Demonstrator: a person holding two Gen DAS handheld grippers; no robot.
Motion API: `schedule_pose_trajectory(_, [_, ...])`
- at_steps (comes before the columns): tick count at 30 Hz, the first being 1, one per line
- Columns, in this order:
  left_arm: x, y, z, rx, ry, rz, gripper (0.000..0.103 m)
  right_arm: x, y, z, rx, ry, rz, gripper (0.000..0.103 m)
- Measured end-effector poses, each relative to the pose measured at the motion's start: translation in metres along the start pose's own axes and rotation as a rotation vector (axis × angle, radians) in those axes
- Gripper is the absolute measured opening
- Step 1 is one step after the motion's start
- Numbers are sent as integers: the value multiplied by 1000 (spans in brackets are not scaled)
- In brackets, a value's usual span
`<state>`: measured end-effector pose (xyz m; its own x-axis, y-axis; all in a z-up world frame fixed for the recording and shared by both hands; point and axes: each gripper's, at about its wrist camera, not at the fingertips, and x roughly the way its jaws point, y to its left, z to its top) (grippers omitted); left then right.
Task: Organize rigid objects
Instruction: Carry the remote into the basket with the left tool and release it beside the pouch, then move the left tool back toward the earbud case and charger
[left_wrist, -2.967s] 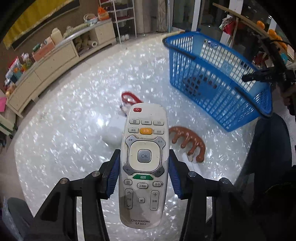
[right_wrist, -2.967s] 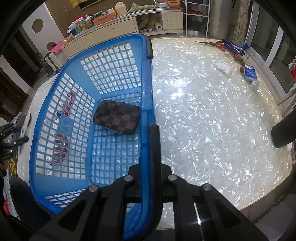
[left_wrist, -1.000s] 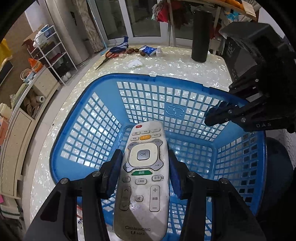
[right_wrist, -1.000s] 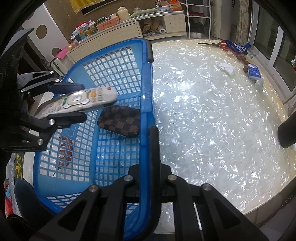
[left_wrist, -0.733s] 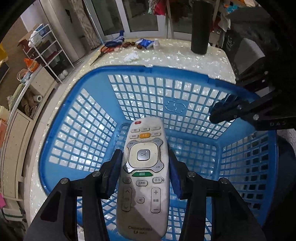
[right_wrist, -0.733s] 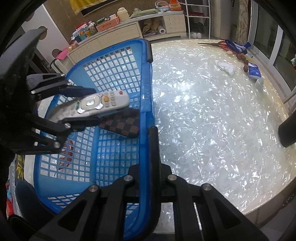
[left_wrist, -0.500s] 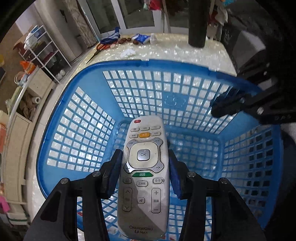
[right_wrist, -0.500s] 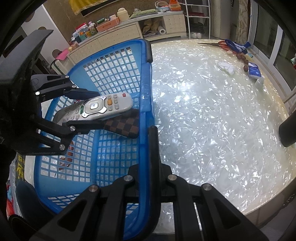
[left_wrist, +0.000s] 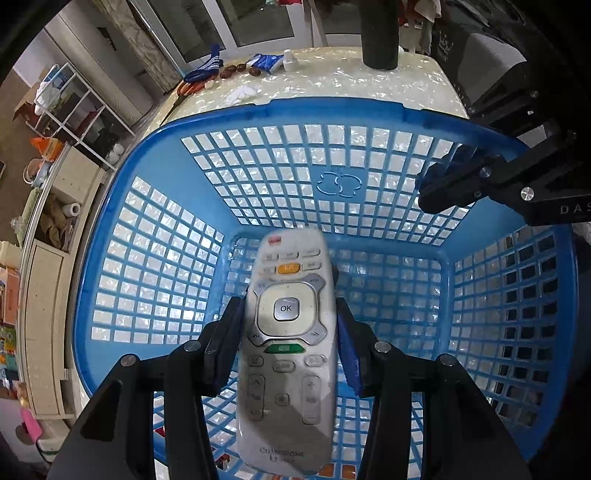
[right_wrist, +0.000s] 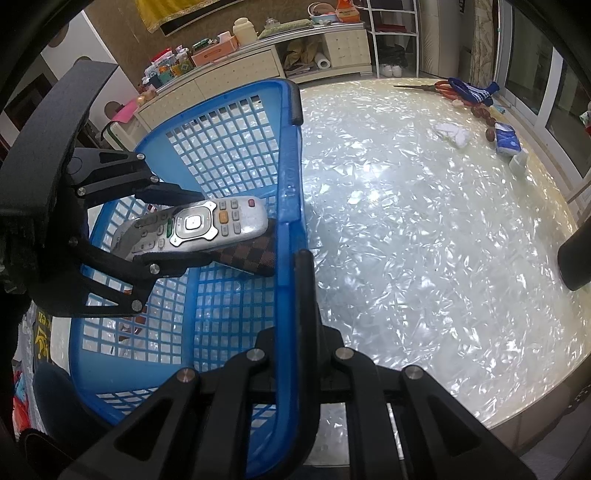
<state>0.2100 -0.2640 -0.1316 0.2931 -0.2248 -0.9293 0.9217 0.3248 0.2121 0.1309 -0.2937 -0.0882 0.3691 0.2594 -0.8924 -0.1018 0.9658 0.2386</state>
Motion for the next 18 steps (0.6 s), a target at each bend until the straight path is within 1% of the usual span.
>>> schedule_pose_trajectory(3, [4, 4, 1, -10, 21, 30, 55, 0, 0, 0, -1, 0, 0, 8])
schedule_pose_trajectory(4, [3, 6, 1, -18, 19, 23, 58, 0, 1, 0, -1, 1, 0, 8])
schedule_pose_trajectory(5, [2, 7, 1, -24, 9, 16, 66, 0, 1, 0, -1, 1, -1, 8])
schedule_pose_trajectory(6, [-1, 8, 1, -27, -2, 17, 71, 0, 0, 0, -2, 0, -1, 8])
schedule_pose_trajectory(8, [-8, 10, 0, -30, -26, 22, 84, 0, 0, 0, 1, -1, 3, 8])
schedule_pose_trajectory(9, [-12, 12, 0, -34, -37, 21, 88, 0, -1, 0, 4, -2, 5, 8])
schedule_pose_trajectory(11, [-18, 15, -1, -44, -42, 27, 102, 0, -1, 0, 5, -2, 5, 8])
schedule_pose_trajectory(14, [-26, 21, -5, -76, -33, 40, 103, 0, -1, 1, 6, -1, 5, 8])
schedule_pose_trajectory(18, [-47, 29, -17, -110, -35, 80, 103, 1, -1, 1, 2, 1, 2, 8])
